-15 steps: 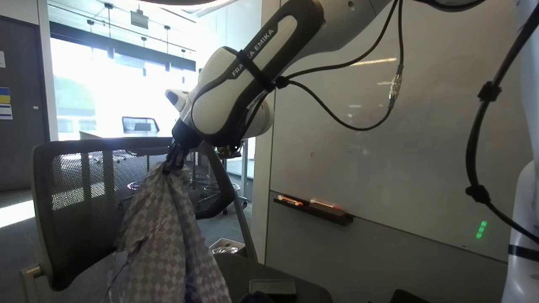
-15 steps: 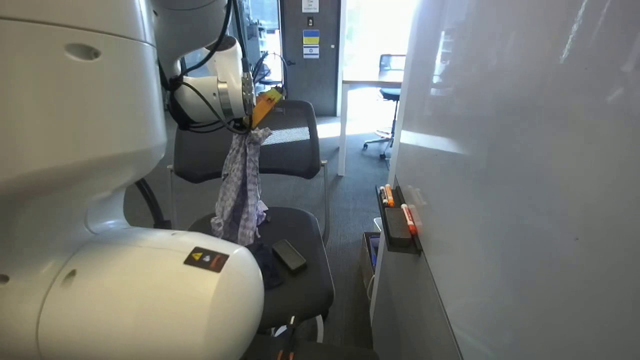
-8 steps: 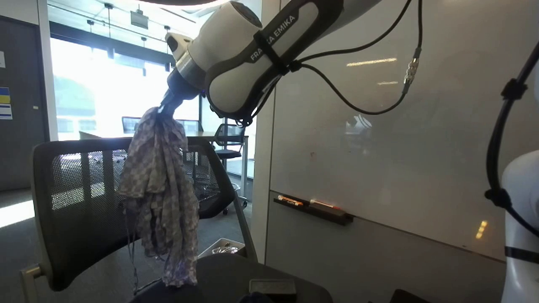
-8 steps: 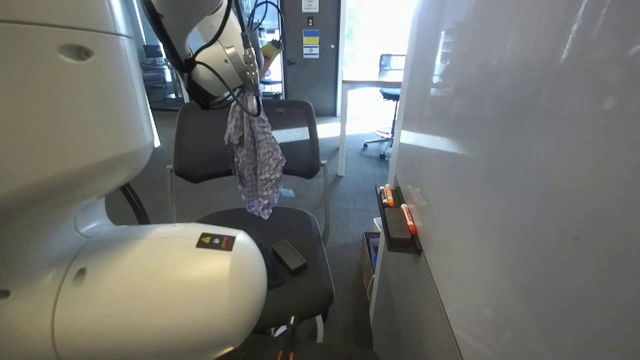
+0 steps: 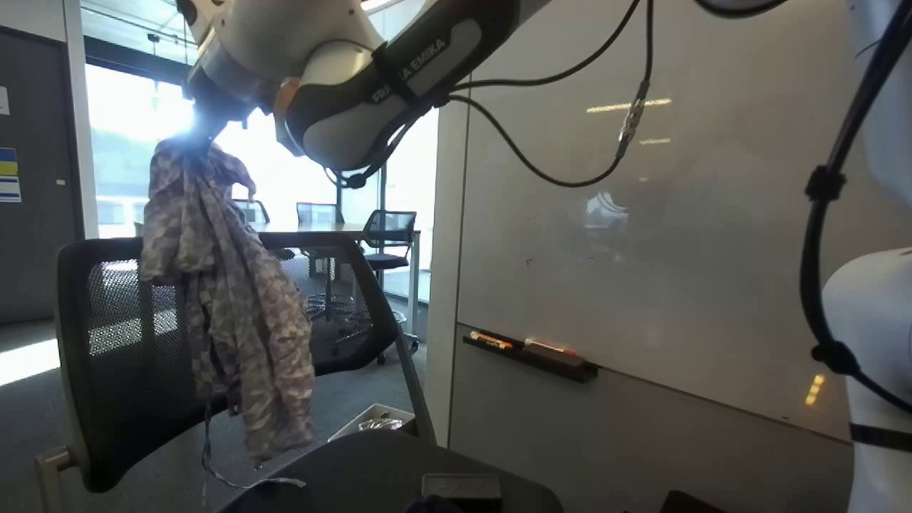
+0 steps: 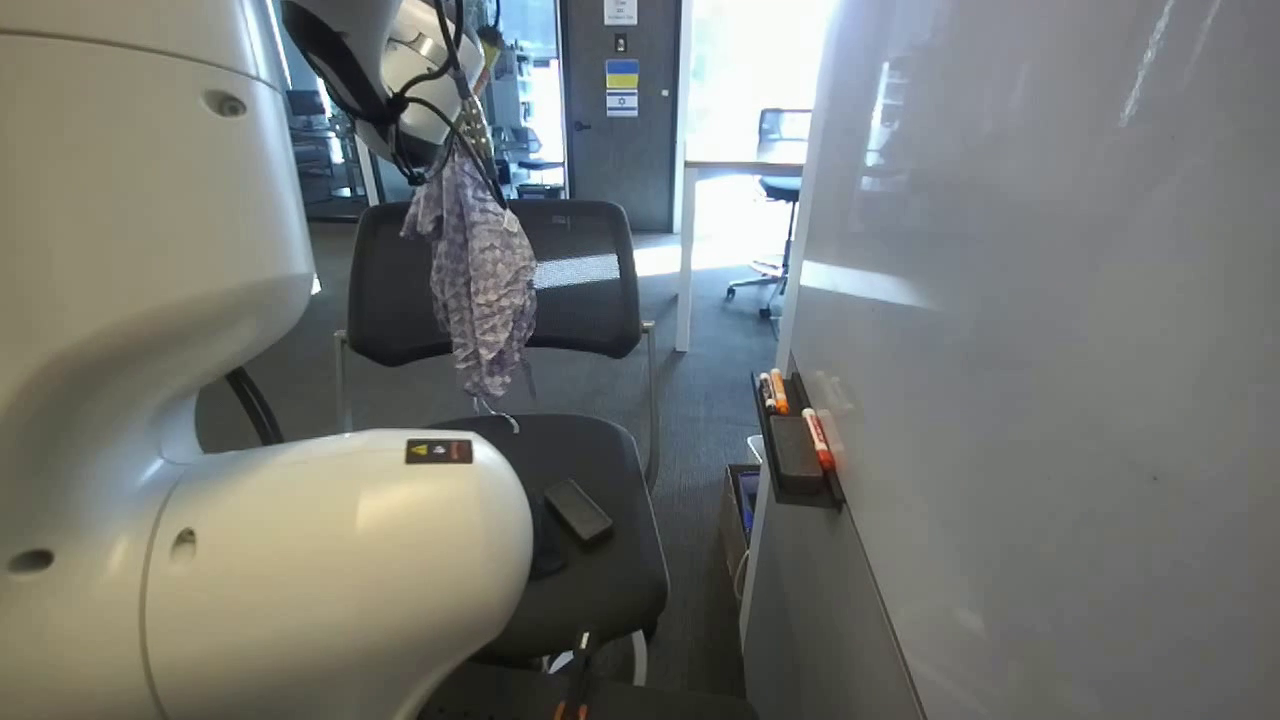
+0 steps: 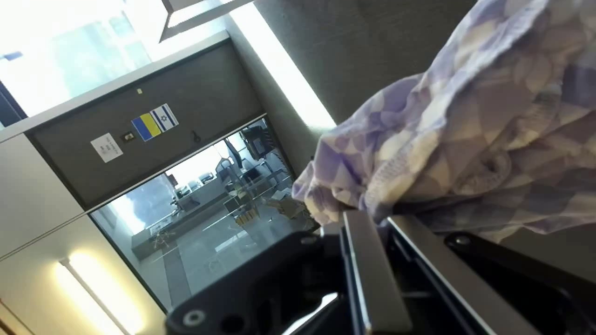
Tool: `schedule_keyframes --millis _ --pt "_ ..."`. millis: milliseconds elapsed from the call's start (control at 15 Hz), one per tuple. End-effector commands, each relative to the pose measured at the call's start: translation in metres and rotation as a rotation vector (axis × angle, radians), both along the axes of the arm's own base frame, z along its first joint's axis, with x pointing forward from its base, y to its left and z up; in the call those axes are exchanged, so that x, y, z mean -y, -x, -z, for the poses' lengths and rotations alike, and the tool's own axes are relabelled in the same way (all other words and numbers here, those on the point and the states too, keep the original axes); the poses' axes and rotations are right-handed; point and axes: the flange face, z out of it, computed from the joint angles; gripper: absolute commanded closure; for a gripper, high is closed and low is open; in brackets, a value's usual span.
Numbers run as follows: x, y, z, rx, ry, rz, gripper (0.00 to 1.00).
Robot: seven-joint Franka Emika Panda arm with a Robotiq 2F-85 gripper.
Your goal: Move the chair slightly to the left and move the clothing from the seat pad onto the lumbar support pad
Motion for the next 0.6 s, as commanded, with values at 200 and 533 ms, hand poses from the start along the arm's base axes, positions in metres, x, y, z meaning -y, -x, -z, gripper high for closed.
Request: schedule_keyframes --millis 200,533 --pt "0.016 -0.083 0.051 0.038 0.046 0.056 0.68" --pt "0.075 -0.110 0.047 0.050 0.031 0.120 0.38"
